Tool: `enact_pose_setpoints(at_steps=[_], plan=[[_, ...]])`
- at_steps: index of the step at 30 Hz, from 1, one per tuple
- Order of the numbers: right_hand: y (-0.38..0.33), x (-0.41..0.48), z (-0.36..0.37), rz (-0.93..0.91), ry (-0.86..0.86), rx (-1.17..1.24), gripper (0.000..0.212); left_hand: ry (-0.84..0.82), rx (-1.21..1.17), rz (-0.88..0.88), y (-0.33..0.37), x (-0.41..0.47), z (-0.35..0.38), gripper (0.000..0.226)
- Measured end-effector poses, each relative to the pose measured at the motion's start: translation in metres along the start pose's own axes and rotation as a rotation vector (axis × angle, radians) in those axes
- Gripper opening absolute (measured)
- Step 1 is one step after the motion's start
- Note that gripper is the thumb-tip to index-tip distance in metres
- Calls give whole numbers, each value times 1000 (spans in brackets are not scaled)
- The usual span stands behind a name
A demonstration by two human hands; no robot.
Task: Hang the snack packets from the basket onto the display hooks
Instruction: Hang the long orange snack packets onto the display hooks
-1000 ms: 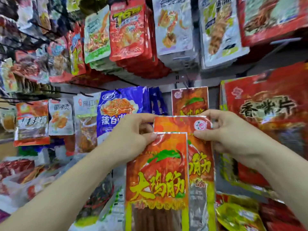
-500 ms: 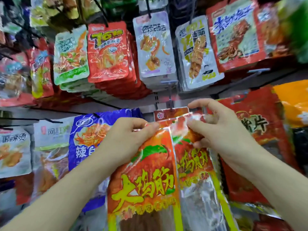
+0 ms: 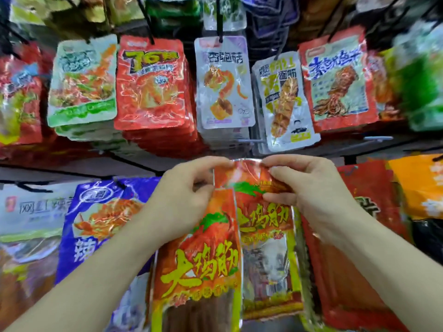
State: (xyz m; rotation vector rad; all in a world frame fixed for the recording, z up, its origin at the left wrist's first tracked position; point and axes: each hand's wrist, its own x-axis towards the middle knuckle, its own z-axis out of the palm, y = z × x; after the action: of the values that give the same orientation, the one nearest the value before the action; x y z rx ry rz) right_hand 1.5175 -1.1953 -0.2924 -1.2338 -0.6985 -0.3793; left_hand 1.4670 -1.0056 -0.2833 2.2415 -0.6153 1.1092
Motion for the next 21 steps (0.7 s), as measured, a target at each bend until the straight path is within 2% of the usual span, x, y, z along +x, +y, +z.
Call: enact_pose_setpoints(at_steps=[2, 8, 15, 21], plan=[[2, 3, 0, 0, -5, -22, 21, 13, 24, -23, -1, -2, 2, 52], [3, 8, 1, 0, -59, -50, 22, 103, -210, -209, -3, -11, 12, 24], [2, 8, -2, 10, -125, -51, 19, 102, -173, -149, -5, -14, 13, 45], [10, 8, -8, 95, -117, -30, 20, 69, -21, -120, -8, -17, 20, 48]])
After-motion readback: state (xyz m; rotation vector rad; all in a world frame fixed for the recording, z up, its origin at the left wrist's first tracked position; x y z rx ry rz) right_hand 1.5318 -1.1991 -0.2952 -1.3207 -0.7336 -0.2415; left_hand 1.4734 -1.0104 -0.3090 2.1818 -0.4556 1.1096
